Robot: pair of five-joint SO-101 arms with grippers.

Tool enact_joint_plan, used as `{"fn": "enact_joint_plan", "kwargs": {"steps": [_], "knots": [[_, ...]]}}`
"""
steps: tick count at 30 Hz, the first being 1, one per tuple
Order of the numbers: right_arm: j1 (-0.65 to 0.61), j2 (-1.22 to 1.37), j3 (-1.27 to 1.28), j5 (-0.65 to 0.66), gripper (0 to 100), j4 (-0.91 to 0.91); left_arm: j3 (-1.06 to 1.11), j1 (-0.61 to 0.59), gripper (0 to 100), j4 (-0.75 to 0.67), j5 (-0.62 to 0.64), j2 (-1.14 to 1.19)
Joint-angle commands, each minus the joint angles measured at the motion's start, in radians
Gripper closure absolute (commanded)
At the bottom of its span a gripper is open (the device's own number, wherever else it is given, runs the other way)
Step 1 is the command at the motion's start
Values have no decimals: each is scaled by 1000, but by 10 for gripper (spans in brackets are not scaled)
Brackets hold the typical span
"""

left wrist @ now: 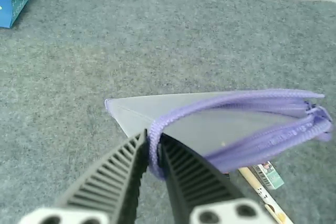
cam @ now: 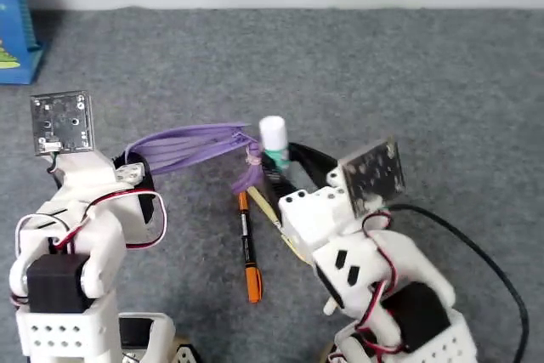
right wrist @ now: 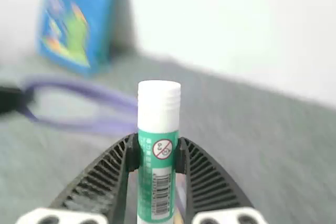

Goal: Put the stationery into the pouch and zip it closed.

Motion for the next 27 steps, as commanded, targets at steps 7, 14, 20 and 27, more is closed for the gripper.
{"fn": "enact_joint_plan", "kwargs": {"steps": [7,14,20,27], "knots": [[-168,-15,190,-17,991,-641,-42,41,988,9,9,5],[-183,239,235,-23,991,-957,-15,66,988,2,26,5],[-180,466,235,-20,991,-1118,-15,61,988,2,26,5],[-157,630,238,-17,981,-1247,-15,58,988,6,28,5]]}}
